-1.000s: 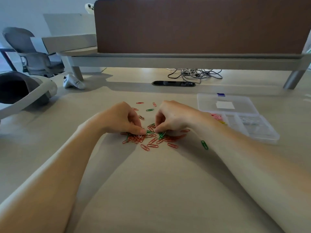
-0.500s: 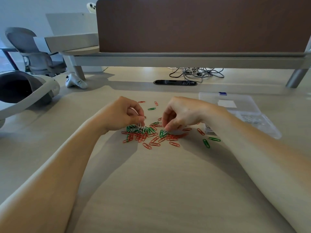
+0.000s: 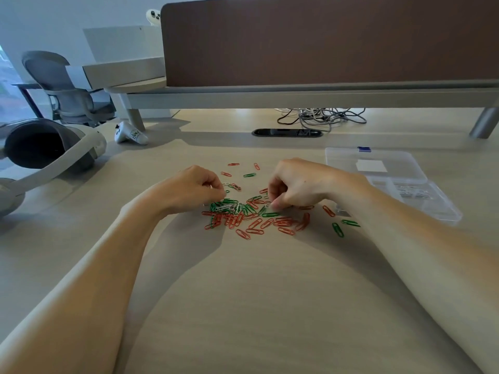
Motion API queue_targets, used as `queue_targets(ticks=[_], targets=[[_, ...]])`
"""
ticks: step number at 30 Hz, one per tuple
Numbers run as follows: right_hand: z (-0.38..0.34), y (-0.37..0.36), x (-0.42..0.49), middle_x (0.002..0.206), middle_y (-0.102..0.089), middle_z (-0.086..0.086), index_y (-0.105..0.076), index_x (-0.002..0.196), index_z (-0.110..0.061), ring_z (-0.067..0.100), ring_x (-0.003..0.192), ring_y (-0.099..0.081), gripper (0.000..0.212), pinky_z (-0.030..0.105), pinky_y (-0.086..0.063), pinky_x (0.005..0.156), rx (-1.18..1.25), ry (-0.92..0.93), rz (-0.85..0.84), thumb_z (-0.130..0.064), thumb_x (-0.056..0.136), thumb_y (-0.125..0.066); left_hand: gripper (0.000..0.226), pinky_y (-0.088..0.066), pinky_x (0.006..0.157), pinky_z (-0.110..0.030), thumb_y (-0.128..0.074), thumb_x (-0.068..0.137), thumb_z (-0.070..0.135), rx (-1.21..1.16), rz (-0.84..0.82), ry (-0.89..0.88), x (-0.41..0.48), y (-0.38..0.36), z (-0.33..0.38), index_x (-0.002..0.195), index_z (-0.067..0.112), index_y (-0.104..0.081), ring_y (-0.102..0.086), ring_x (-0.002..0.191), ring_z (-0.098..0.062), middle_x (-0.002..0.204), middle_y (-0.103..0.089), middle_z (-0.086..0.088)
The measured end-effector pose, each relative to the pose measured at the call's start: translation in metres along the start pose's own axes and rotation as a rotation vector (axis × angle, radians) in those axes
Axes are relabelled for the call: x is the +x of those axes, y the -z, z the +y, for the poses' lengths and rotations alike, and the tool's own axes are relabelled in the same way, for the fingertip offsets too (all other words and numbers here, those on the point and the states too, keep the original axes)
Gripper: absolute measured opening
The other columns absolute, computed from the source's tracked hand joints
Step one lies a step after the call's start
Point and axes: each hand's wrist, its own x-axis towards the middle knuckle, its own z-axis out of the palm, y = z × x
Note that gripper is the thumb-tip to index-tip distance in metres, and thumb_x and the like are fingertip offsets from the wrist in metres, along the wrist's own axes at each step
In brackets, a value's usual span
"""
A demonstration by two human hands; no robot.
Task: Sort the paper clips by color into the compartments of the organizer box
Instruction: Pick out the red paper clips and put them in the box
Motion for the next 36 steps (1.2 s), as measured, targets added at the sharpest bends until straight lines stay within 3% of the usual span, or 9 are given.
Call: queue_targets(ticks=[2, 5, 10, 12, 15, 17, 24, 29, 36], targets=[[0.0017, 0.001, -0.0006, 0.071, -0.064, -0.013, -0.071, 0.074, -0.023, 0.001, 0.07, -0.057, 0.009, 0.022, -0.044, 0.06, 0.021, -0.003, 0.036, -0.024, 0.083, -0.072, 0.014, -0.042, 0.07, -0.028, -0.069, 0.084, 0.036, 0.141, -0.04, -0.022, -0.0016, 0.0001, -0.0002, 0.085, 0.022, -0.07, -0.054, 0.077, -0.01, 0.076, -0.058, 0.01], [0.0027, 0.0027, -0.0011, 0.071, -0.065, -0.012, -0.069, 0.072, -0.025, 0.004, 0.068, -0.059, 0.013, 0.025, -0.048, 0.061, 0.067, 0.001, 0.048, -0.023, 0.084, -0.071, 0.009, -0.044, 0.076, -0.027, -0.07, 0.084, 0.035, 0.208, -0.063, -0.039, -0.0009, 0.0, -0.0008, 0.083, 0.026, -0.07, -0.055, 0.086, -0.007, 0.086, -0.062, 0.01], [0.0019, 0.0024, 0.0002, 0.07, -0.067, -0.011, -0.07, 0.073, -0.023, 0.006, 0.065, -0.062, 0.011, 0.031, -0.056, 0.066, 0.145, 0.0, 0.047, -0.022, 0.084, -0.072, 0.009, -0.038, 0.061, -0.022, -0.066, 0.088, 0.026, 0.138, -0.036, -0.067, -0.0042, -0.0003, 0.003, 0.081, 0.019, -0.07, -0.046, 0.06, -0.006, 0.06, -0.052, 0.011], [0.0004, 0.0021, 0.0004, 0.07, -0.067, -0.012, -0.07, 0.073, -0.024, 0.006, 0.065, -0.062, 0.012, 0.03, -0.056, 0.064, 0.173, 0.003, 0.052, -0.021, 0.084, -0.072, 0.012, -0.043, 0.063, -0.024, -0.063, 0.09, 0.025, 0.094, -0.046, -0.053, -0.0048, -0.0002, 0.004, 0.083, 0.016, -0.069, -0.05, 0.064, -0.009, 0.066, -0.058, 0.007], [-0.001, 0.0015, 0.0006, 0.072, -0.068, -0.008, -0.069, 0.073, -0.023, 0.005, 0.064, -0.062, 0.013, 0.025, -0.052, 0.061, 0.203, 0.007, 0.057, -0.019, 0.085, -0.071, 0.016, -0.051, 0.083, -0.037, -0.059, 0.093, 0.025, -0.001, -0.056, -0.025, -0.0046, -0.0002, 0.0044, 0.089, 0.012, -0.069, -0.06, 0.083, -0.023, 0.087, -0.068, -0.005], [-0.0013, 0.0011, 0.0006, 0.07, -0.069, -0.008, -0.069, 0.073, -0.023, 0.006, 0.063, -0.062, 0.013, 0.026, -0.053, 0.062, 0.223, 0.006, 0.059, -0.019, 0.085, -0.071, 0.016, -0.049, 0.089, -0.038, -0.057, 0.094, 0.023, -0.046, -0.05, -0.021, -0.0053, -0.0004, 0.0055, 0.092, 0.012, -0.068, -0.061, 0.093, -0.023, 0.096, -0.068, -0.006], [-0.0005, 0.0004, 0.0003, 0.069, -0.072, 0.0, -0.071, 0.073, -0.019, 0.006, 0.058, -0.061, 0.012, 0.031, -0.055, 0.063, 0.269, 0.002, 0.058, -0.018, 0.085, -0.072, 0.011, -0.049, 0.065, -0.012, -0.057, 0.094, 0.014, -0.178, -0.067, -0.01, -0.0052, -0.0005, 0.0048, 0.093, 0.007, -0.065, -0.067, 0.069, 0.0, 0.08, -0.07, -0.002], [-0.0004, -0.0001, 0.0005, 0.07, -0.072, 0.0, -0.071, 0.075, -0.017, 0.006, 0.06, -0.063, 0.01, 0.028, -0.055, 0.062, 0.283, 0.006, 0.05, -0.016, 0.085, -0.072, 0.004, -0.048, 0.08, -0.02, -0.061, 0.091, 0.013, -0.163, -0.053, -0.04, -0.0061, -0.0008, 0.0041, 0.092, 0.012, -0.065, -0.07, 0.081, -0.005, 0.08, -0.076, 0.0], [-0.0008, -0.0005, 0.0005, 0.069, -0.071, -0.002, -0.071, 0.076, -0.018, 0.008, 0.062, -0.064, 0.009, 0.028, -0.056, 0.063, 0.277, 0.003, 0.04, -0.015, 0.085, -0.072, 0.021, -0.044, 0.079, -0.014, -0.076, 0.078, 0.015, -0.161, -0.017, -0.028, -0.0061, -0.0014, 0.0049, 0.096, 0.023, -0.07, -0.069, 0.085, -0.002, 0.08, -0.076, 0.006]])
